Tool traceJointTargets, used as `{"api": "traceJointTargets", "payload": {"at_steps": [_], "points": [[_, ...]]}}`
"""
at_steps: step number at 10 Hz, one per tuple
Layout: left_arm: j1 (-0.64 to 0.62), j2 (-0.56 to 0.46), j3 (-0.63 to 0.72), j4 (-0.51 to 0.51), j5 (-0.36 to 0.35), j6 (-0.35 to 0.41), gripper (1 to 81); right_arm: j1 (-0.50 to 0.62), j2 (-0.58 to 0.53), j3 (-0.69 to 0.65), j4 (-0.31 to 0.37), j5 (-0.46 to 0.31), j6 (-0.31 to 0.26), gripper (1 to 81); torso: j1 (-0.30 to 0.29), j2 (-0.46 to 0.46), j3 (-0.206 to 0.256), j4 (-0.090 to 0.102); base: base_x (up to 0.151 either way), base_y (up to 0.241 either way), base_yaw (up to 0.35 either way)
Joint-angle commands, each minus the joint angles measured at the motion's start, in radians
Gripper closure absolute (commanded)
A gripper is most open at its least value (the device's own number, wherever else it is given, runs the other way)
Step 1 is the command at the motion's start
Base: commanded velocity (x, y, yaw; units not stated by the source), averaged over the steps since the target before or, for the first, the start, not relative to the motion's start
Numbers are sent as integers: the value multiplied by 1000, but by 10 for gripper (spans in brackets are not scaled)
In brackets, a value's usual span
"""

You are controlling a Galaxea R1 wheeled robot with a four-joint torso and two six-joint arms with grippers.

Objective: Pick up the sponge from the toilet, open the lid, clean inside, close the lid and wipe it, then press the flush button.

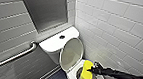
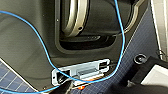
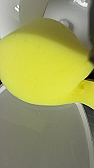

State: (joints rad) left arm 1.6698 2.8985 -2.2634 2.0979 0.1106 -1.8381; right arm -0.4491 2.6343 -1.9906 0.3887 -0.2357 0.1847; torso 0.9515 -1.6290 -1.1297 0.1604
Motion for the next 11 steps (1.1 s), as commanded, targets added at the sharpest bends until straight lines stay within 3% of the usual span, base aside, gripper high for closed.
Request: {"api": "traceJointTargets", "payload": {"at_steps": [1,2,3,4,7,10,11], "points": [[34,-8,15,-2,24,-4,10,144,-17,3,24,-28,6,811,0,0,-65,0,0,0,0],[37,-7,15,-1,24,-4,10,163,-14,-6,24,-27,12,811,0,0,-88,4,0,0,0],[38,-7,15,-1,24,-4,10,181,-11,-8,24,-25,16,811,0,0,-43,5,0,0,0],[38,-7,15,-1,24,-4,10,203,-1,-16,22,-26,15,811,0,0,-66,5,0,0,0],[40,-7,15,1,24,-4,10,244,58,-57,-16,-40,13,811,1,1,-79,6,0,0,0],[41,-5,15,1,24,-4,10,227,190,-196,-92,-47,12,811,1,1,-79,6,0,0,0],[45,-7,15,1,24,-4,10,224,221,-248,-90,-48,15,811,1,1,-80,6,0,0,0]]}}
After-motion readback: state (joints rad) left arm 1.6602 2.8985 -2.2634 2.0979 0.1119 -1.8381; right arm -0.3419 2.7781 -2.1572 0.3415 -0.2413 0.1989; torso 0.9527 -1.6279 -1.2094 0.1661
